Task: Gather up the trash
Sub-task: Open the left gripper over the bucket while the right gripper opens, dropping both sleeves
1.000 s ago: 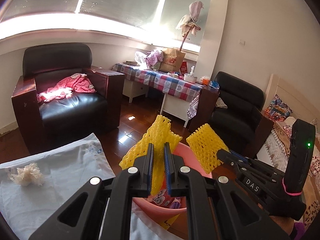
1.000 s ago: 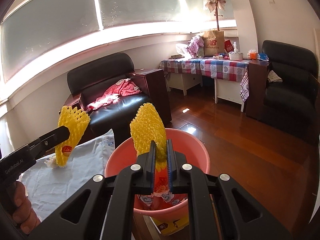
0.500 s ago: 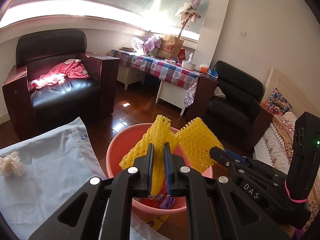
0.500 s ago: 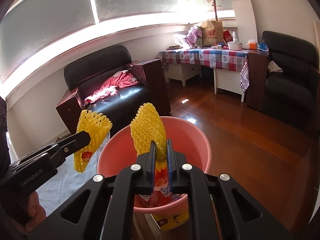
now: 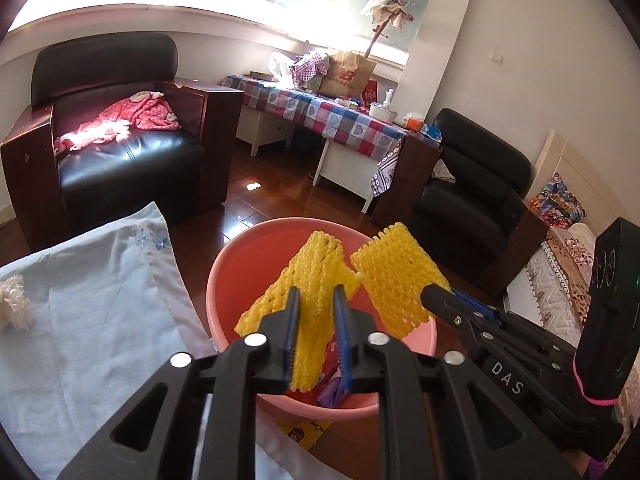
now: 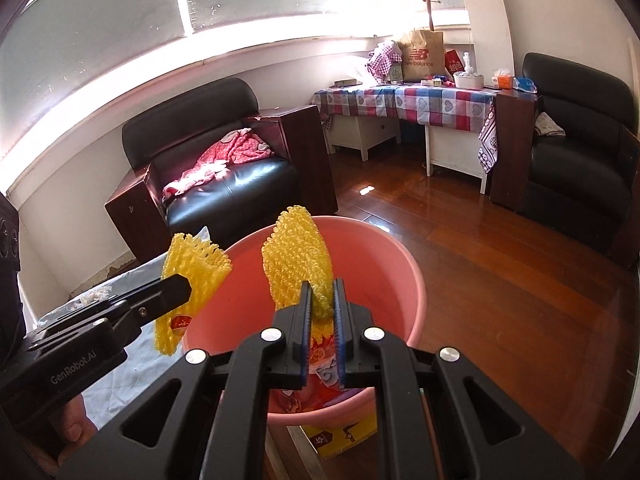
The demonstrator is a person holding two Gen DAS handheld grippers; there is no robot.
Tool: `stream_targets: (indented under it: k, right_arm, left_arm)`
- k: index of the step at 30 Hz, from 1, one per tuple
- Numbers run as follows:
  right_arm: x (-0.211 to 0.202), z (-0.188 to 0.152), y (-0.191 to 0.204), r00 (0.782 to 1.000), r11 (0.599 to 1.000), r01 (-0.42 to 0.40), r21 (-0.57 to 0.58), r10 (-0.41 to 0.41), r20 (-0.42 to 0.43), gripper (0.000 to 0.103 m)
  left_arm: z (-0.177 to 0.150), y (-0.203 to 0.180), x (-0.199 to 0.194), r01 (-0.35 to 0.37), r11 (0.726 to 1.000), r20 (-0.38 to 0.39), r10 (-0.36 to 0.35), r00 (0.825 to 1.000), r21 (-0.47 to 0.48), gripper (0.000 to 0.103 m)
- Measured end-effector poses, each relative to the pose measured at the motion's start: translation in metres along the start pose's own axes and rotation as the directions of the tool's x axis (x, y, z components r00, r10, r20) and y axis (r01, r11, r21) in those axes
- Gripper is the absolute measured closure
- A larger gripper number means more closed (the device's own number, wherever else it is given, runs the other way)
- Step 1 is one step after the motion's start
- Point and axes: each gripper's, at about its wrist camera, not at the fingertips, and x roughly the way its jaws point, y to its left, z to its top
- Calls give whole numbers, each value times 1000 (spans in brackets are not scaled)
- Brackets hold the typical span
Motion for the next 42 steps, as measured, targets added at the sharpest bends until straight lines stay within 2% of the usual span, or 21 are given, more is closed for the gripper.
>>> stream_targets:
  k: [3, 15, 20, 22, 24, 26, 35, 42]
  right_arm:
    - [1, 1, 1, 1000, 1000, 1, 0, -1, 0, 93]
    - [5, -4, 0, 1000, 1000, 12, 0, -12, -13, 93]
    - [10, -8, -2, 999, 1000, 19, 3, -19, -48, 90]
    - [12, -9, -3, 998, 1000, 24, 9, -23, -62, 81]
    - [12, -9, -4, 998, 1000, 10, 22, -9, -62, 66]
    - [10, -10, -4, 998, 1000, 3, 27, -1, -58, 62]
    - [0, -7, 9, 999, 1000, -22, 2, 22, -37, 62]
    - [-7, -8, 27, 996, 997, -72, -26, 71, -46, 62]
  left_arm:
    - [-1, 1, -1, -6, 1000, 4, 6, 1000, -4, 66]
    - [-3, -4, -12, -19, 1000, 19, 18, 1000, 12, 46]
    - [-3, -3, -18, -30, 999, 28, 30, 999, 12, 42]
    - [-3, -2, -21, -36, 999, 31, 36, 999, 10, 41]
    - [-4, -1, -24, -41, 999, 32, 41, 999, 11, 41]
    - [-4, 0, -26, -48, 999, 34, 48, 998, 13, 41]
    - [-9, 8, -43, -88, 996, 40, 88, 995, 2, 41]
    - [-16, 22, -64, -135, 991, 46, 136, 990, -9, 40]
